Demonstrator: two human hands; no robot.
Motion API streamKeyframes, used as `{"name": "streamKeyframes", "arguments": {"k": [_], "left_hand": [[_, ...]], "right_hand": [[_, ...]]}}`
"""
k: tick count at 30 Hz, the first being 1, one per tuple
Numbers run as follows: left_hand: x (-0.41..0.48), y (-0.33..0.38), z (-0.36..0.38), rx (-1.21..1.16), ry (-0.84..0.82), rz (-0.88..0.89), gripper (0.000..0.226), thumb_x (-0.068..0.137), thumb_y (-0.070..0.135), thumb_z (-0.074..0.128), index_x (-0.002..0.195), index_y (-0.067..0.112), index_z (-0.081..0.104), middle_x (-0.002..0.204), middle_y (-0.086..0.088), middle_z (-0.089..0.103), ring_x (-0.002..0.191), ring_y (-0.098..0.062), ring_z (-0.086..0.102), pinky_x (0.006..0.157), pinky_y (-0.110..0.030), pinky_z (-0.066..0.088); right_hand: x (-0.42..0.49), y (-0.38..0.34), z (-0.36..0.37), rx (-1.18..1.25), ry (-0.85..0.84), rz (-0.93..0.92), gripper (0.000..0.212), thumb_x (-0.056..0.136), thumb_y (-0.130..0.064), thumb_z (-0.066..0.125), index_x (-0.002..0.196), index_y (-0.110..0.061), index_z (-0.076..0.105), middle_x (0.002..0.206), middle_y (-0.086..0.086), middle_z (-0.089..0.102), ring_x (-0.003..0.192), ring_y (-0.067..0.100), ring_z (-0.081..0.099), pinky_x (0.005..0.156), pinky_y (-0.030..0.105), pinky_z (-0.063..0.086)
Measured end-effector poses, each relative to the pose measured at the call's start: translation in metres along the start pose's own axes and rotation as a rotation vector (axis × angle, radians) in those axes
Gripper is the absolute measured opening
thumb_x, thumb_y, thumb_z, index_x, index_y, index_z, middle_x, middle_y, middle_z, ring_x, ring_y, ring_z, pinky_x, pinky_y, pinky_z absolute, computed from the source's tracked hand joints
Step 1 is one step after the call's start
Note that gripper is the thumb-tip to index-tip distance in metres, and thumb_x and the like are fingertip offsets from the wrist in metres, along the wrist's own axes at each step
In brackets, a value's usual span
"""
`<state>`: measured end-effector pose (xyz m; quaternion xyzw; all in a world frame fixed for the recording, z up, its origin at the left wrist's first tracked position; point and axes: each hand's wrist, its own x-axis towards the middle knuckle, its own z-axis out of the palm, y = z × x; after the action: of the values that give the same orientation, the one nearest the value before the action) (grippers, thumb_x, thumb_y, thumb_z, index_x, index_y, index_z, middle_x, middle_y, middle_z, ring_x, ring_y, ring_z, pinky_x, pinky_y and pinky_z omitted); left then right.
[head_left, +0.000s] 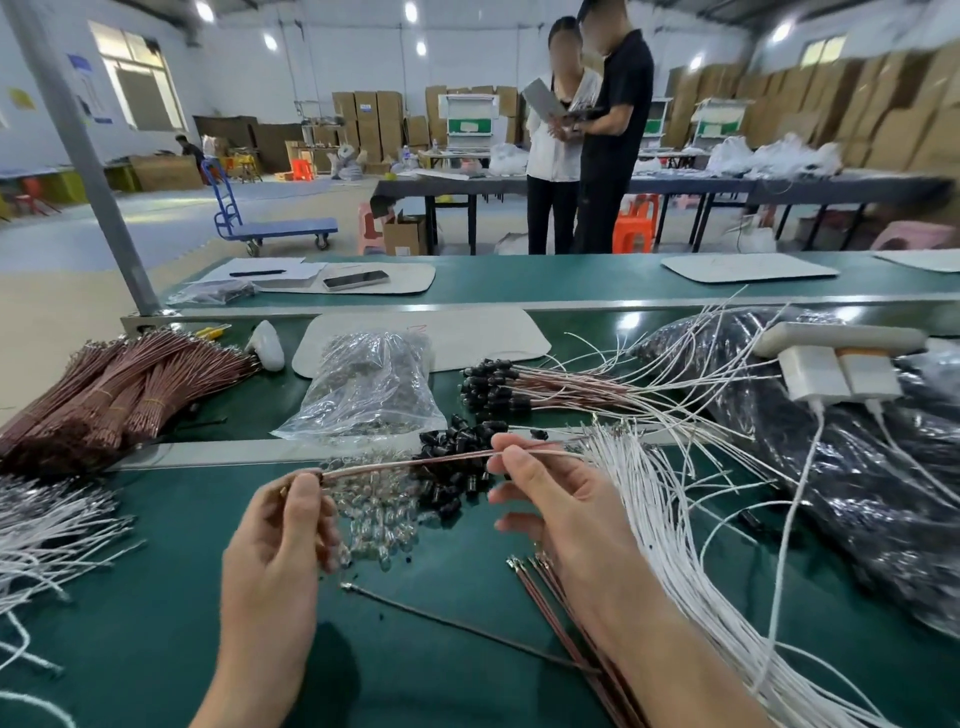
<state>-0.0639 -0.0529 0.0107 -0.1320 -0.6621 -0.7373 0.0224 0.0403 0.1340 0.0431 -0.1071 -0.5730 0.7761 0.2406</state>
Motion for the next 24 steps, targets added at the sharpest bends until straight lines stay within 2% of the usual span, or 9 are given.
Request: {"name": "streamKeyframes", "arguments": {"k": [3, 5, 7, 11, 14, 15, 17, 19, 24], "left_hand": [[0.019, 0.016, 0.008, -0.001, -0.047, 0.01, 0.025, 0.082, 0.044, 0.063, 0.099, 0.027, 0.071, 0.075, 0.003, 0.069, 0.064, -0.009, 0.061, 0.062, -0.03, 0.055], [0.043, 0.031, 0.027, 0.07, -0.114, 0.072, 0.016, 0.088, 0.038, 0.064, 0.102, 0.032, 0.07, 0.084, 0.006, 0.073, 0.068, -0.006, 0.065, 0.062, -0.022, 0.057], [0.072, 0.042, 0.057, 0.177, -0.198, 0.117, 0.011, 0.096, 0.03, 0.062, 0.105, 0.034, 0.066, 0.091, 0.011, 0.074, 0.078, -0.004, 0.068, 0.069, -0.023, 0.057], [0.136, 0.038, 0.137, 0.298, -0.265, 0.138, 0.016, 0.1, 0.019, 0.061, 0.116, 0.021, 0.065, 0.108, 0.001, 0.071, 0.101, -0.017, 0.066, 0.092, -0.033, 0.054], [0.166, 0.016, 0.177, 0.48, -0.319, 0.168, 0.022, 0.101, 0.016, 0.059, 0.122, 0.011, 0.065, 0.107, -0.001, 0.068, 0.091, -0.01, 0.063, 0.072, -0.007, 0.047], [0.174, 0.004, 0.189, 0.566, -0.36, 0.159, 0.025, 0.101, 0.017, 0.059, 0.124, 0.01, 0.065, 0.11, -0.003, 0.068, 0.091, -0.01, 0.062, 0.072, -0.007, 0.046], [0.185, -0.013, 0.203, 0.762, -0.437, 0.151, 0.031, 0.101, 0.02, 0.059, 0.13, 0.011, 0.063, 0.126, -0.011, 0.066, 0.109, -0.022, 0.062, 0.096, -0.027, 0.049], [0.188, -0.021, 0.204, 0.881, -0.425, 0.166, 0.039, 0.1, 0.026, 0.059, 0.137, 0.011, 0.057, 0.136, -0.016, 0.057, 0.126, -0.029, 0.054, 0.111, -0.041, 0.04], [0.145, -0.009, 0.17, 0.823, -0.492, 0.362, 0.031, 0.101, 0.028, 0.057, 0.129, 0.017, 0.059, 0.121, -0.005, 0.056, 0.112, -0.018, 0.055, 0.107, -0.037, 0.044]], "right_hand": [[0.021, -0.035, -0.004, -0.039, -0.04, -0.083, 0.026, 0.083, -0.035, 0.069, 0.104, -0.023, 0.079, 0.102, 0.005, 0.077, 0.083, 0.014, 0.071, 0.067, 0.024, 0.058], [0.043, -0.061, -0.016, -0.053, -0.035, -0.135, 0.024, 0.086, -0.032, 0.067, 0.104, -0.021, 0.078, 0.102, 0.003, 0.077, 0.084, 0.014, 0.072, 0.068, 0.023, 0.058], [0.071, -0.083, -0.032, -0.038, 0.015, -0.156, 0.02, 0.089, -0.028, 0.065, 0.102, -0.018, 0.076, 0.099, 0.002, 0.077, 0.082, 0.013, 0.072, 0.066, 0.023, 0.058], [0.134, -0.101, -0.069, 0.011, 0.149, -0.034, 0.018, 0.101, -0.019, 0.057, 0.108, -0.005, 0.065, 0.109, 0.011, 0.07, 0.088, 0.018, 0.069, 0.066, 0.026, 0.061], [0.145, -0.086, -0.088, -0.071, 0.231, 0.206, 0.02, 0.102, -0.01, 0.054, 0.119, -0.002, 0.052, 0.122, 0.024, 0.062, 0.091, 0.025, 0.067, 0.065, 0.028, 0.063], [0.145, -0.078, -0.095, -0.113, 0.257, 0.243, 0.02, 0.102, -0.008, 0.052, 0.12, 0.001, 0.052, 0.122, 0.025, 0.062, 0.089, 0.026, 0.067, 0.063, 0.028, 0.063], [0.14, -0.062, -0.106, -0.205, 0.305, 0.227, 0.018, 0.104, -0.01, 0.049, 0.115, 0.002, 0.057, 0.117, 0.02, 0.067, 0.086, 0.024, 0.068, 0.062, 0.028, 0.062], [0.133, -0.054, -0.113, -0.344, 0.316, 0.166, 0.017, 0.106, -0.015, 0.047, 0.112, -0.007, 0.061, 0.111, 0.012, 0.07, 0.087, 0.021, 0.07, 0.062, 0.027, 0.061], [0.106, -0.053, -0.114, -0.634, 0.334, 0.005, 0.029, 0.104, -0.02, 0.05, 0.132, -0.023, 0.055, 0.103, -0.003, 0.07, 0.09, 0.024, 0.069, 0.071, 0.037, 0.062]]}}
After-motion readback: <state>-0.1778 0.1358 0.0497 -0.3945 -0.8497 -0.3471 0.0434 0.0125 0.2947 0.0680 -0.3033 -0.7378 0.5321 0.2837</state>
